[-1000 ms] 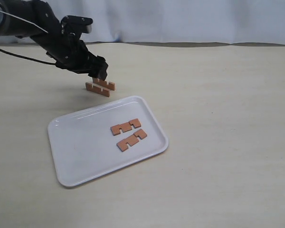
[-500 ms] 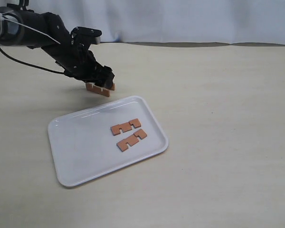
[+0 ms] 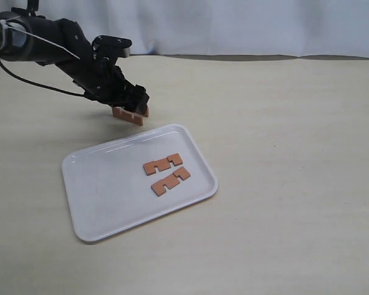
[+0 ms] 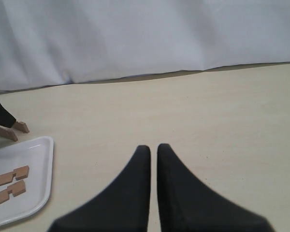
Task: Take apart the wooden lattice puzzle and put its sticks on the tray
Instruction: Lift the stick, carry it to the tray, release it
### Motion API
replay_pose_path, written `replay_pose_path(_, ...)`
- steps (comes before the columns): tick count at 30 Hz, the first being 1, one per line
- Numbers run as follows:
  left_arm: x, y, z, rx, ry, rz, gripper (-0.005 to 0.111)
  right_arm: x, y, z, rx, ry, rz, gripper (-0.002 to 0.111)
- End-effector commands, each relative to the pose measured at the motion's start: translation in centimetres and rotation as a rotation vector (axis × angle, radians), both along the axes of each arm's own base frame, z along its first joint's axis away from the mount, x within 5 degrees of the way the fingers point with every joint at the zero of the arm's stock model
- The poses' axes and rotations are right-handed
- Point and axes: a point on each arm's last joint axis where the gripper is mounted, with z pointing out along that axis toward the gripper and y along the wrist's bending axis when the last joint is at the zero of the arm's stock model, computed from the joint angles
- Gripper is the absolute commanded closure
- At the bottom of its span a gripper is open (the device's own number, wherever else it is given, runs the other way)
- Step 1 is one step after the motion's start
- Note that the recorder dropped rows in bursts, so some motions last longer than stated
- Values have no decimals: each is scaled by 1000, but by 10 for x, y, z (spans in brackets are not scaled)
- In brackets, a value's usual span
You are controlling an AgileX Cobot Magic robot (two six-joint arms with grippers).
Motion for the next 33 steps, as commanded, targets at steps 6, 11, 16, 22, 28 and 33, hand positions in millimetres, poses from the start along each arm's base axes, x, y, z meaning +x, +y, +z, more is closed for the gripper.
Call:
replay_pose_path(6, 0, 0, -3, 36, -6, -29, 30, 0, 0, 0, -3, -10, 1, 104)
replay_pose_path(11, -4, 0, -23, 52, 64, -45, 30, 0, 0, 0, -3, -10, 1, 104)
replay_pose_path(16, -10, 1, -31, 90, 117, -154, 30, 0, 0, 0, -3, -10, 1, 104)
replay_pose_path(22, -11, -1, -31, 91, 112, -168, 30, 0, 0, 0, -3, -10, 1, 104)
replay_pose_path(28, -14, -11, -29, 102, 76, -285, 30, 0, 0, 0, -3, -10, 1, 104)
replay_pose_path(33, -15, -17, -29, 110, 39, -350, 30, 0, 0, 0, -3, -10, 1, 104)
